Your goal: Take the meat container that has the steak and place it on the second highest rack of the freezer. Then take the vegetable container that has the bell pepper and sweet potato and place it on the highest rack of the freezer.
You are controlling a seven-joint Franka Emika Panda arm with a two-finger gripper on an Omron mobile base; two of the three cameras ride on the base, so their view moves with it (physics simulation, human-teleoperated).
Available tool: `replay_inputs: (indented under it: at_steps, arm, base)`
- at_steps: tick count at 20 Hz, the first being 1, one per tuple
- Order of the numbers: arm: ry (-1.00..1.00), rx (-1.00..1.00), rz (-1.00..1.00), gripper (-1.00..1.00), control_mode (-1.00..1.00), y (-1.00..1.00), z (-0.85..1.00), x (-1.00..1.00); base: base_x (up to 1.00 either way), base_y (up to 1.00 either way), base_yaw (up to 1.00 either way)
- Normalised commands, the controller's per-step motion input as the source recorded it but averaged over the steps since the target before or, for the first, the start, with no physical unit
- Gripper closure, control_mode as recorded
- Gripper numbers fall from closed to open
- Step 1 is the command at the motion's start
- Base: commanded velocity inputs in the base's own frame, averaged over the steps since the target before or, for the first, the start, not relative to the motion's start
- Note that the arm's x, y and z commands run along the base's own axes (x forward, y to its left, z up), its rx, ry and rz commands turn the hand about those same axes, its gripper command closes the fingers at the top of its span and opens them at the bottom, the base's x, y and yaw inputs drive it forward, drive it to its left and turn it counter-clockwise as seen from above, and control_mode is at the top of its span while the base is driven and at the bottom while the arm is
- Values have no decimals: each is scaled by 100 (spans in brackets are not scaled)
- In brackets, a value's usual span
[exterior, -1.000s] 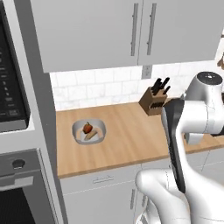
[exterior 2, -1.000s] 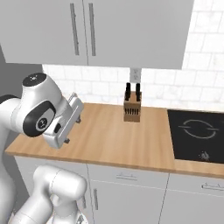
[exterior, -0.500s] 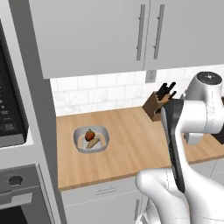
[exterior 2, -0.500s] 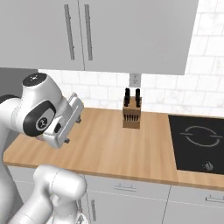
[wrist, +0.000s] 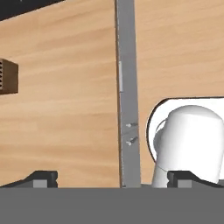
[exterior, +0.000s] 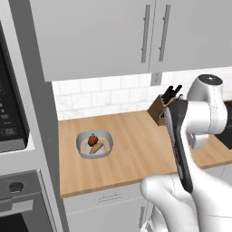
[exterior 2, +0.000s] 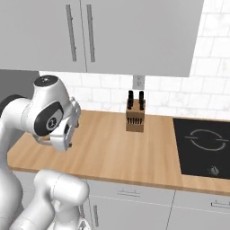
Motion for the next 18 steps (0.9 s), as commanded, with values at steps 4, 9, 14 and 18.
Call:
replay_inputs:
  at_steps: [4, 9, 14, 18]
  arm:
    - [29, 1, 65, -100, -100, 57, -20, 37]
    - [12, 0, 76, -100, -100, 43, -33, 21]
    - [-11, 2, 76, -100, -100, 12, -43, 43]
    - [-17, 7, 52, -100, -100, 9, -24, 54]
  base:
    - [0, 0, 0]
    - [0, 0, 0]
    - [0, 0, 0]
    - [0, 0, 0]
